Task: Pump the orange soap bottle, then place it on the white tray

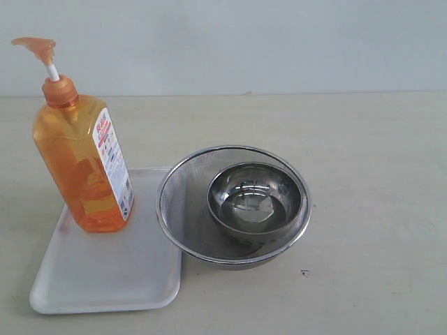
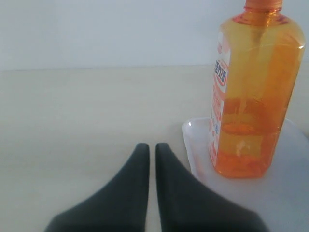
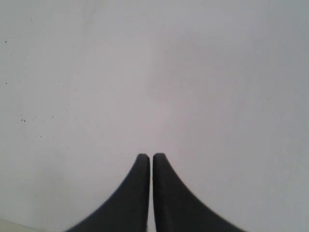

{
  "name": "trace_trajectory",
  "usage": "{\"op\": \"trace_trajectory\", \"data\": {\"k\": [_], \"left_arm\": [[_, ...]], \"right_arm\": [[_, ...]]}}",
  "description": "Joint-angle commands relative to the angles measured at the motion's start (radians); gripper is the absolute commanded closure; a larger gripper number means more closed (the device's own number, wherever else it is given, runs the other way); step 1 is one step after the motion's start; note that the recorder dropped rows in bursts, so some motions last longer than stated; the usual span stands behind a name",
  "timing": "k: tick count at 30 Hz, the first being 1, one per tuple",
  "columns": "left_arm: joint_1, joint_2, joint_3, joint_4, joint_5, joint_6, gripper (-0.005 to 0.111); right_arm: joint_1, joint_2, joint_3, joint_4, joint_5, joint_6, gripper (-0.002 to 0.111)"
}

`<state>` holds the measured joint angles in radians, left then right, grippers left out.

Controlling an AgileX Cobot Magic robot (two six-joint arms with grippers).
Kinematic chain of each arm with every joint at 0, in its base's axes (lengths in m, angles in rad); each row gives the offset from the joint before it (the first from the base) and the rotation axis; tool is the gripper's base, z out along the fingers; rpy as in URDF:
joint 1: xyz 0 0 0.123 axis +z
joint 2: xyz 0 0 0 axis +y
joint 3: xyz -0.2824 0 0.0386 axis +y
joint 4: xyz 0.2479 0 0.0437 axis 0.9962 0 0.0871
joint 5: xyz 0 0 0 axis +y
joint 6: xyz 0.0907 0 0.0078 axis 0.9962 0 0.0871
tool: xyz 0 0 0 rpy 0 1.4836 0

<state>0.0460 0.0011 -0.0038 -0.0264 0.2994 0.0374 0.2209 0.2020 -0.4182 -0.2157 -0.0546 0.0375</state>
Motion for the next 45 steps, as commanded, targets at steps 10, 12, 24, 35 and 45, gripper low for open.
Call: {"op": "trace_trajectory", "data": {"k": [10, 12, 24, 35, 45], "left_arm": [[-0.008, -0.001, 0.004, -0.01, 0.0, -0.004, 0.102], [-0.008, -0.001, 0.004, -0.01, -0.001, -0.004, 0.102], [-0.008, -0.001, 0.004, -0.01, -0.003, -0.004, 0.102], [-0.008, -0.001, 0.004, -0.01, -0.003, -0.004, 0.102], [-0.008, -0.001, 0.004, -0.01, -0.003, -0.004, 0.102]], "right_arm": [[-0.149, -0.185, -0.001, 0.085, 0.339, 0.043, 0.108], [-0.176, -0.202, -0.001, 0.103, 0.424, 0.043, 0.108], [-0.202, -0.202, 0.118, 0.139, 0.431, -0.061, 0.108], [-0.202, -0.202, 0.344, 0.192, 0.317, -0.061, 0.108], [-0.202, -0.202, 0.418, 0.208, 0.352, -0.058, 0.108]]}}
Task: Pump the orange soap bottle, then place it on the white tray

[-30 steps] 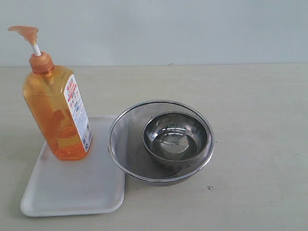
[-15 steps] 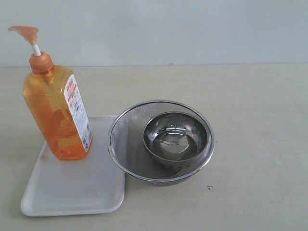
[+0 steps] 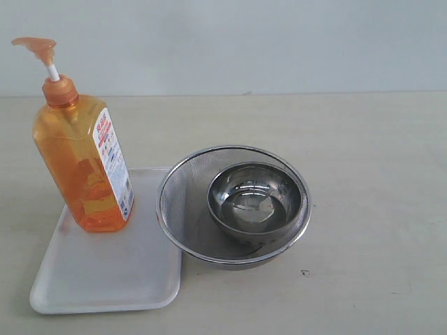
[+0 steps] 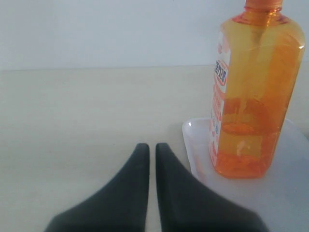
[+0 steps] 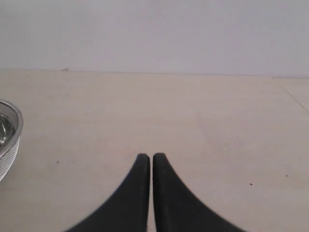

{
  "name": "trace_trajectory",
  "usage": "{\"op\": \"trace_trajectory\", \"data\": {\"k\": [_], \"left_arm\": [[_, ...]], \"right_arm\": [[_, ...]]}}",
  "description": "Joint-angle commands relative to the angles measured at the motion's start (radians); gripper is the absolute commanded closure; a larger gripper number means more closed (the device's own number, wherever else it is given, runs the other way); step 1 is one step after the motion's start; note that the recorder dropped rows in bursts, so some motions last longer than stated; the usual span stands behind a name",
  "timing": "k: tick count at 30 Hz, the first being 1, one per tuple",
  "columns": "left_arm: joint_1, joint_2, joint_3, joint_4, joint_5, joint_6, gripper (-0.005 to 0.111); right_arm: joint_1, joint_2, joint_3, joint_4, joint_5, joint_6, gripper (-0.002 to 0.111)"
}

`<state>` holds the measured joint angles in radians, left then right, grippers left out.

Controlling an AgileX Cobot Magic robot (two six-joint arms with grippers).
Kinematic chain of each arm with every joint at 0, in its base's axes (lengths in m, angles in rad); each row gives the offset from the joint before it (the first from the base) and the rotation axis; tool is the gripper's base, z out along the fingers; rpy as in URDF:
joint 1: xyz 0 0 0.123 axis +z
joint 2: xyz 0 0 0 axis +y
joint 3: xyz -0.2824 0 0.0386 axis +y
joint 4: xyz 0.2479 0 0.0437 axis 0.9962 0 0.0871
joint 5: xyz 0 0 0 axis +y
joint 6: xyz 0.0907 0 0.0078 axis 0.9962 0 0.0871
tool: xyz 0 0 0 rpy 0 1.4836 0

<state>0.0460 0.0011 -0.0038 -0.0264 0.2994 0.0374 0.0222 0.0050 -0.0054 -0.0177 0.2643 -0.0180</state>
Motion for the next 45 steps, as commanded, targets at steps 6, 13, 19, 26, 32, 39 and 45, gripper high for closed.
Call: {"op": "trace_trajectory", "data": {"k": [6, 13, 19, 26, 32, 39, 45], "left_arm": [[-0.008, -0.001, 0.004, -0.01, -0.003, -0.004, 0.102], [-0.008, -0.001, 0.004, -0.01, -0.003, -0.004, 0.102], [-0.008, -0.001, 0.004, -0.01, -0.003, -0.004, 0.102], [-0.008, -0.001, 0.004, -0.01, -0.003, -0.004, 0.102], [-0.008, -0.001, 0.004, -0.01, -0.003, -0.004, 0.102], [-0.008, -0.001, 0.004, -0.01, -0.003, -0.004, 0.102], [-0.008, -0.001, 0.004, -0.01, -0.003, -0.004, 0.102]], "right_arm": [[-0.003, -0.005, 0.005, 0.008, 0.065, -0.035, 0.108], [-0.003, -0.005, 0.005, 0.008, 0.078, -0.042, 0.108], [-0.002, -0.005, 0.005, 0.008, 0.078, 0.012, 0.108], [-0.002, -0.005, 0.005, 0.008, 0.078, 0.012, 0.108], [-0.002, -0.005, 0.005, 0.008, 0.078, 0.012, 0.108], [-0.002, -0.005, 0.005, 0.008, 0.078, 0.012, 0.108], [-0.002, -0.005, 0.005, 0.008, 0.084, 0.018, 0.108]]}}
